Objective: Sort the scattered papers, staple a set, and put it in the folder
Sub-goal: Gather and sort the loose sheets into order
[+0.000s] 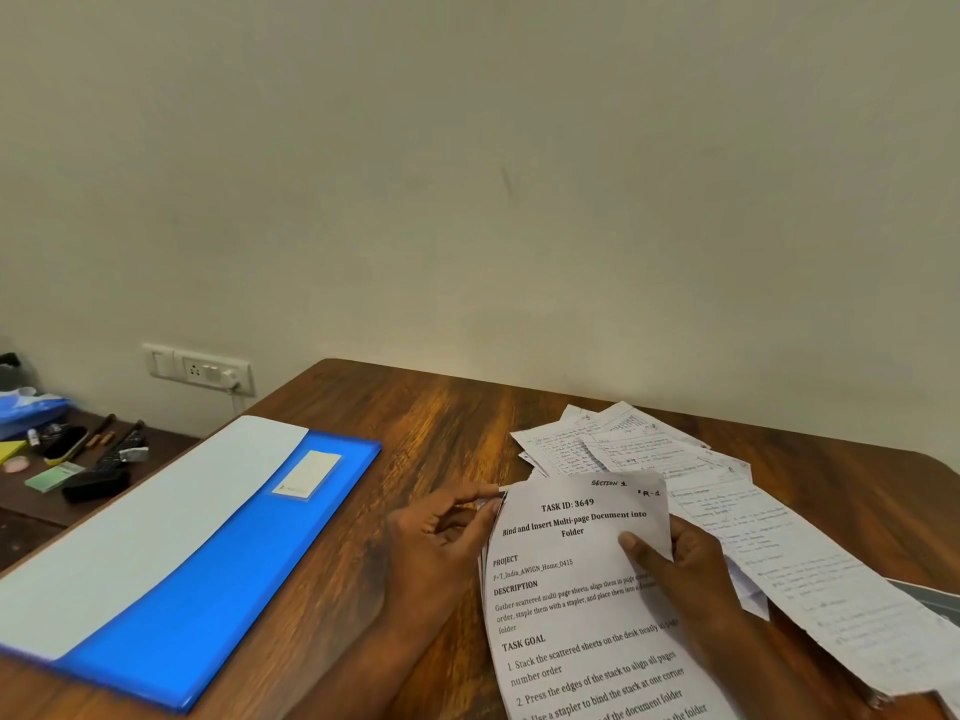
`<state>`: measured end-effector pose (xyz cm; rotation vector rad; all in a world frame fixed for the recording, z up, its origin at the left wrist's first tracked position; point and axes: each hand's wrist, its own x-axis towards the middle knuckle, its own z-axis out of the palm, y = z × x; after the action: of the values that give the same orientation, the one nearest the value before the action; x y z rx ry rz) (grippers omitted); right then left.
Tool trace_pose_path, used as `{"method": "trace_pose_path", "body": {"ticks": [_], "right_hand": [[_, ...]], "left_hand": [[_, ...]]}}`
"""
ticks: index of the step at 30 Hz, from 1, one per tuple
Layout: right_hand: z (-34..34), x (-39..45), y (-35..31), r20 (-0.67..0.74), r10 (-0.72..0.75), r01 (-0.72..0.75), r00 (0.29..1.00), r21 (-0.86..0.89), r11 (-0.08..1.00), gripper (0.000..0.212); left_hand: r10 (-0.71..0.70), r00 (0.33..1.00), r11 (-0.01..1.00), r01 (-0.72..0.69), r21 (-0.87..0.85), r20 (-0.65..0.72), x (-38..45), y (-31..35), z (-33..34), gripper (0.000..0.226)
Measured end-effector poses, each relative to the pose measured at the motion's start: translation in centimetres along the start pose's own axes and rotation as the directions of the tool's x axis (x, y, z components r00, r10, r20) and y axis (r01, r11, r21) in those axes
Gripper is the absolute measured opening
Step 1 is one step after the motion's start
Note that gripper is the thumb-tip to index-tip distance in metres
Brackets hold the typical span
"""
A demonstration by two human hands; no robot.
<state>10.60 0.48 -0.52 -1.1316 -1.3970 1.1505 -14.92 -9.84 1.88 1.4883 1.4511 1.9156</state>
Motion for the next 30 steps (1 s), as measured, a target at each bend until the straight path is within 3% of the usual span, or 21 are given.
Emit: {"method": "trace_pose_path", "body": {"ticks": [13, 21, 30], "right_hand": [[-0.01, -0.15, -0.01, 0.013, -0.012, 0.012, 1.000, 0.007, 1.000, 0.016], [-0.12, -0.13, 0.13, 0.006, -0.010, 0.010, 1.000, 0.008, 1.000, 0.015], [-0.09, 0.01, 0.25, 0.007, -0.003, 0.003, 1.000, 0.023, 1.000, 0.015]], "left_hand": [[-0.056, 0.997, 0.998, 0.054, -0.045, -0.048, 0.06, 0.15, 0.19, 0.021], [-0.138, 0.987, 0.989, 0.132, -0.071, -0.081, 0.21, 0.54, 0.10, 0.039], [-0.114, 0.991, 0.993, 0.113, -0.013, -0.065, 0.18, 0.69, -0.03, 0.044]]}}
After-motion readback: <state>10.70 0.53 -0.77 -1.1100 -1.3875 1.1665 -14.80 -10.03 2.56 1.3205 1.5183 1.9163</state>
